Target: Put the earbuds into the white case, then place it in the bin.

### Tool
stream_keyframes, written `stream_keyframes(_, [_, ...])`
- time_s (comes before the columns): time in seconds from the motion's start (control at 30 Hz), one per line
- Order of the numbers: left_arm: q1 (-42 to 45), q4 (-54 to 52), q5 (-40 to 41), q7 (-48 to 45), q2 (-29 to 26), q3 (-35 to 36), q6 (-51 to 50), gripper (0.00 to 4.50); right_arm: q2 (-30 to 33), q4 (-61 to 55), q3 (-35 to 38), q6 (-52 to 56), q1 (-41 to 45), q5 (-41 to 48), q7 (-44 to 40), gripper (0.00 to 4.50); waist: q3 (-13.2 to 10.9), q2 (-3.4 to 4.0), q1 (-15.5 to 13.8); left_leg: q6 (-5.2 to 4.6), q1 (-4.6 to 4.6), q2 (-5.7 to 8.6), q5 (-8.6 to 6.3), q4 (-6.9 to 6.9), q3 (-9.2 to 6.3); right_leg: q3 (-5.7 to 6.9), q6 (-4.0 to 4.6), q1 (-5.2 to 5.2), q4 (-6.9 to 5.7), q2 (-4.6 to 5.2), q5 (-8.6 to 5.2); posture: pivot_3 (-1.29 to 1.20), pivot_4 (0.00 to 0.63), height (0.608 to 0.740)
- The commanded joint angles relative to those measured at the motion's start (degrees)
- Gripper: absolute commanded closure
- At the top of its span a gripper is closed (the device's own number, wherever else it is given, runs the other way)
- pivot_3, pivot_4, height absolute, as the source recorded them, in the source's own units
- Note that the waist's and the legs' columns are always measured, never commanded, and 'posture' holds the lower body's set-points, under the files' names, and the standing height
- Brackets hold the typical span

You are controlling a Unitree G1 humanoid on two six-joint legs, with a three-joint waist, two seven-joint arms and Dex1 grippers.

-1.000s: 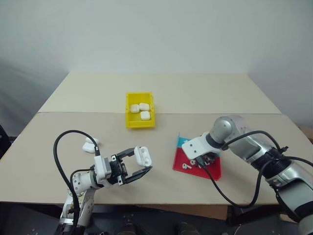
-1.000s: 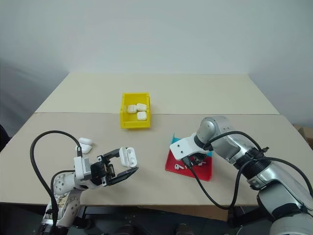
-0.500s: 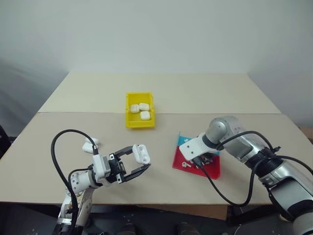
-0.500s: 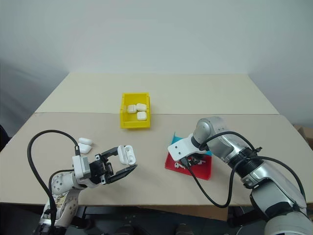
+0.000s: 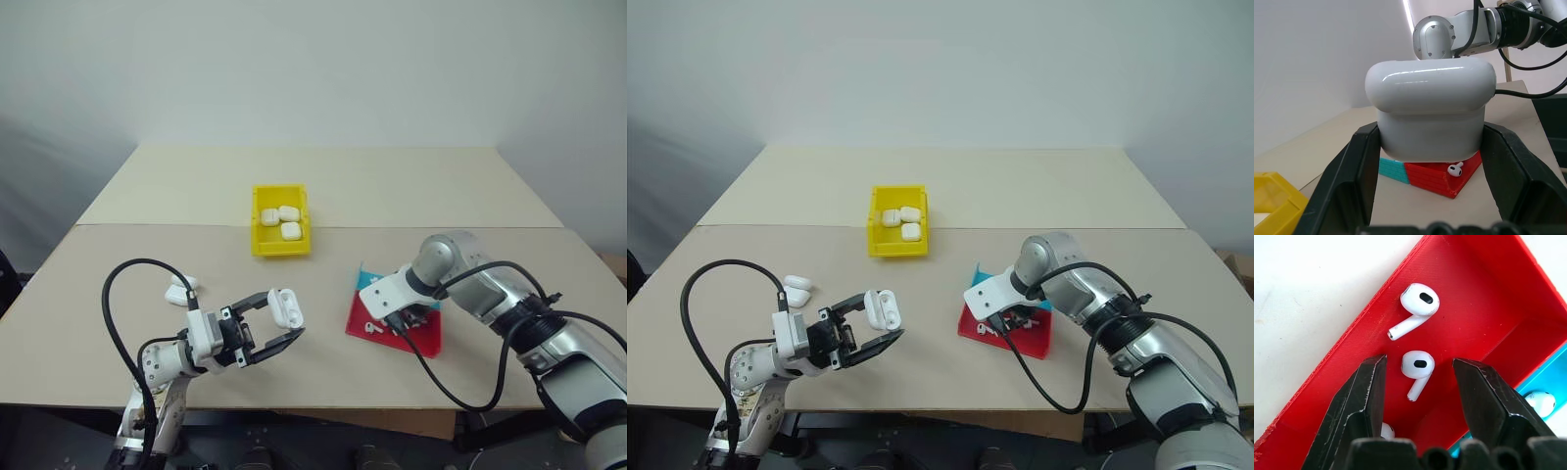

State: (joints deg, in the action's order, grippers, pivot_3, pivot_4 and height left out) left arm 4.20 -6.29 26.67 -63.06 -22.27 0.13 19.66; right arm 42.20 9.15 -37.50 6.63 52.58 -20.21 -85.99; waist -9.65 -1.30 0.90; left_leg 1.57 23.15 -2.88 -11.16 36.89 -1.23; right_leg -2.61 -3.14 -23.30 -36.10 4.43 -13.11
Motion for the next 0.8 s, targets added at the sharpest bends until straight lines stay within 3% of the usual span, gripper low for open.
stream_keyframes(0.03, [-0.22, -1.93, 0.43, 0.44, -0.55, 0.0, 0.19, 1.73, -0.11, -0.51, 2.21, -0.45, 1.52, -0.5, -0.03, 2.46, 0.0, 0.0, 0.01, 0.0, 0.0, 0.0, 0.0, 0.0, 0.0, 0.0, 0.0, 0.0, 0.0, 0.0, 0.0, 0.0, 0.15, 0.74])
stream_keyframes(0.8, [-0.01, -1.77, 0.35, 0.77, -1.11, -0.01, -0.52, 1.73, 0.16, -2.38, 3.11, -0.86, 0.82, -0.08, -0.89, 2.46, -0.01, 0.01, 0.01, 0.0, 0.01, 0.0, 0.0, -0.03, 0.0, 0.0, 0.0, -0.03, 0.0, 0.0, -0.01, 0.0, 0.15, 0.74])
